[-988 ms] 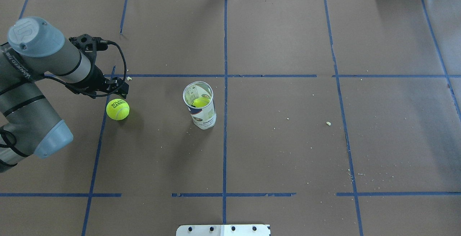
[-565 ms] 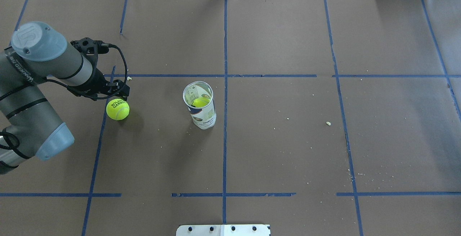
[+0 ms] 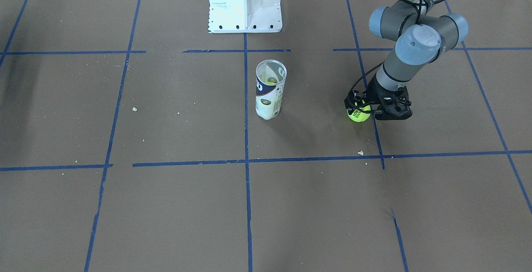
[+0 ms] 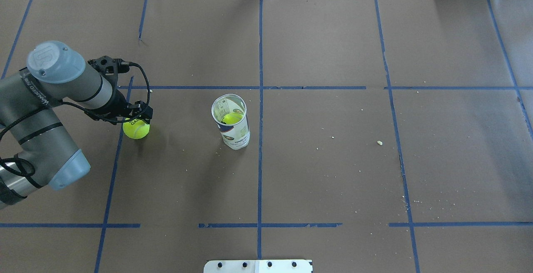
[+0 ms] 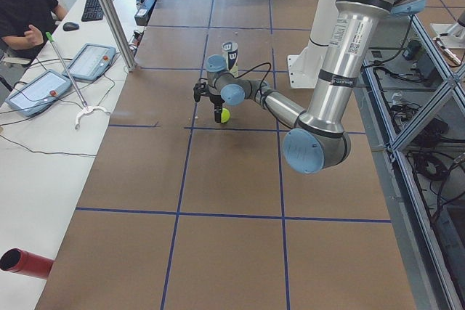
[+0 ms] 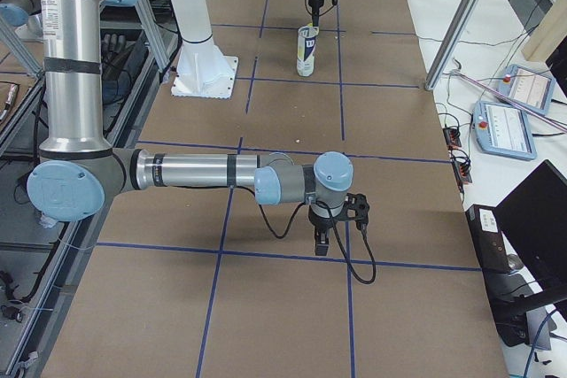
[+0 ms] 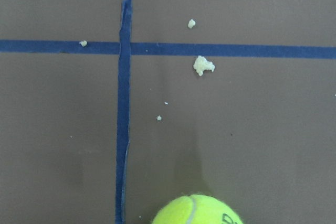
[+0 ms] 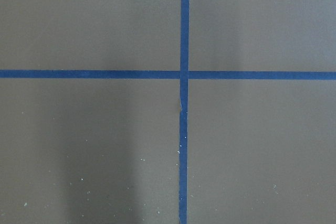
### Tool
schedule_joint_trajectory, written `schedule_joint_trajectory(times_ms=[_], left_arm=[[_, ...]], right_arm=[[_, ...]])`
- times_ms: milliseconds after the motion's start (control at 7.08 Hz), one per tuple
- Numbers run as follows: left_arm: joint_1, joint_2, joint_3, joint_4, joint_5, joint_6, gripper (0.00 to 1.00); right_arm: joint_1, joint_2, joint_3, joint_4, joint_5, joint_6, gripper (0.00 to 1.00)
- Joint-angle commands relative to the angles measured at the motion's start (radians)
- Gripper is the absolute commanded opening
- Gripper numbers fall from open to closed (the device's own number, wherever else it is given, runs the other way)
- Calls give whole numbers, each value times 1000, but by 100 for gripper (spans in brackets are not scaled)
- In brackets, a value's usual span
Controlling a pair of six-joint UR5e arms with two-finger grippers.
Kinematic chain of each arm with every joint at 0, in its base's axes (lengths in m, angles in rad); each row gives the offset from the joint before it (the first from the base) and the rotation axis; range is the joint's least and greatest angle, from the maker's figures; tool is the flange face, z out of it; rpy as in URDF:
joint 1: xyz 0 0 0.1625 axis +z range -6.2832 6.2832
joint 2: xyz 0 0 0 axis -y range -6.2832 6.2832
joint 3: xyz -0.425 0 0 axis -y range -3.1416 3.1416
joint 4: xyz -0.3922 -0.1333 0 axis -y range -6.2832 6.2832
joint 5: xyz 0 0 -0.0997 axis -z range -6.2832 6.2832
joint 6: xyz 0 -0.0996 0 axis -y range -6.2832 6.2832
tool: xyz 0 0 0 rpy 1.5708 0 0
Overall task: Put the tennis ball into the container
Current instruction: 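Close the left gripper around the tennis ball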
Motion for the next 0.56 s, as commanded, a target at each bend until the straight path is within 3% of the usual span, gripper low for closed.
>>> schedule_joint_trajectory(times_ms=[0,141,424], left_arm=[[14,2,0,-2,-3,-1,100],[14,3,-3,-3,-4,-1,99],[13,44,-58,-14,-4,-1,16]], right_arm=[[0,0,0,0,0,0,100],[0,0,0,0,0,0,100],[0,0,0,0,0,0,100]])
